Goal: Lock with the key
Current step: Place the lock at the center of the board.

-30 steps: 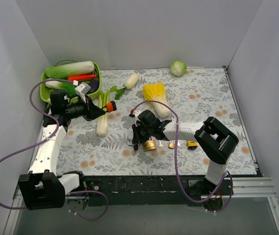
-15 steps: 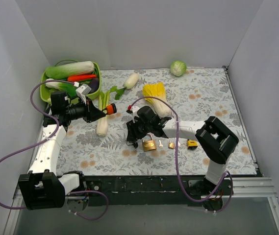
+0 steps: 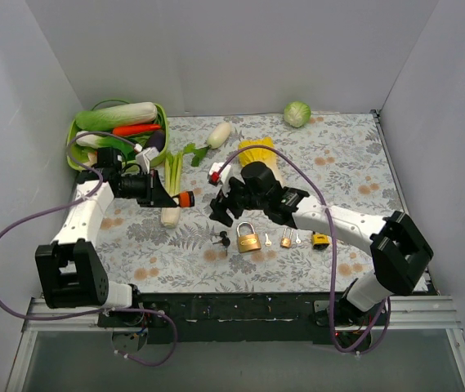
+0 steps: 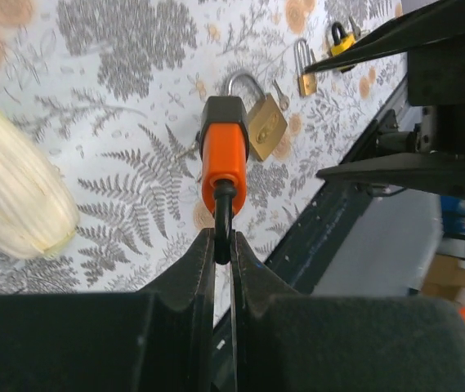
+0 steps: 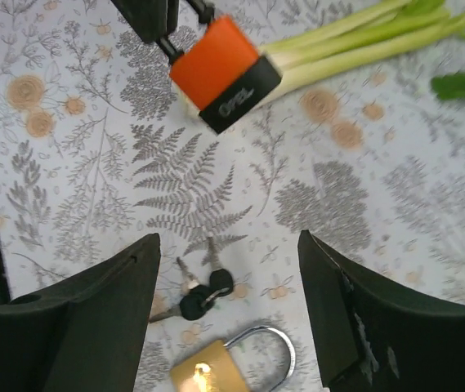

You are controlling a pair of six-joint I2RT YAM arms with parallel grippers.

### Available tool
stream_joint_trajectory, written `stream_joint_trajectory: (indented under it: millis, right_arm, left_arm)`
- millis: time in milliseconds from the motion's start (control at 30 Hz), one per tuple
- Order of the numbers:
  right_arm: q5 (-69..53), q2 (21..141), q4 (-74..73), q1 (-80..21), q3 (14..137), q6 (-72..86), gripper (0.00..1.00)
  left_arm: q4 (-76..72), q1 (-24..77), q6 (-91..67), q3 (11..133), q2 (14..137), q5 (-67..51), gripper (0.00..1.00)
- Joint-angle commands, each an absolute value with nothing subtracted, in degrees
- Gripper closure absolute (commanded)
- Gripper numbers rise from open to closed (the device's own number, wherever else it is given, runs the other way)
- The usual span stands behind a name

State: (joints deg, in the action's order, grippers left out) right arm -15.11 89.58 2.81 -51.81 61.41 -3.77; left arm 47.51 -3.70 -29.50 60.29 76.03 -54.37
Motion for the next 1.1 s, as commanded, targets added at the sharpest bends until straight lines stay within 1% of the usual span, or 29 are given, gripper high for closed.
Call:
stream_joint_trajectory:
  millis: [0,100,200,333,467,733,833,967,1067]
  right_arm:
    - [-14.15,86.75,5.53,-52.56,62.84,-27.49,0.23]
    - [-16.08,86.48,7.47,-52.73,63.45,-34.34,0.20]
    - [-20.73,87.62,5.72,-52.82,65.82,-37.43,0.19]
    - [-20.21,90.87,3.00,-55.27,71.08,-37.97,0.19]
    - [-23.02,93.42,0.09,-56.77,75.31,-37.09,0.18]
    - [-26.02,95.45,-5.62,-59.06,77.52,-40.17,0.18]
    - [-23.83,96.15,-5.80,-59.68,76.91,-41.04,0.19]
    - [-15.85,97.64,-2.73,-60.03,76.72,-39.20,0.21]
    - [-13.02,98.79,-1.85,-60.12,77.08,-38.32,0.23]
  left_arm:
    - [61.61,-4.04,-21.98,65.56,80.76,-59.76,1.00]
    - [62.93,-3.96,-21.10,66.18,81.47,-60.47,1.00]
    - [64.42,-3.52,-19.17,66.97,81.65,-61.61,1.00]
    - [66.97,-1.85,-17.14,67.85,82.00,-62.84,1.00]
    - [66.18,-0.79,-17.84,67.50,81.30,-62.05,1.00]
    - [66.27,-0.79,-17.58,67.59,80.60,-62.49,1.00]
    - [66.18,-0.79,-17.40,67.24,80.25,-63.19,1.00]
    - [66.09,-0.79,-17.32,67.15,80.07,-63.54,1.00]
    - [66.44,-0.79,-16.79,67.24,80.16,-63.54,1.00]
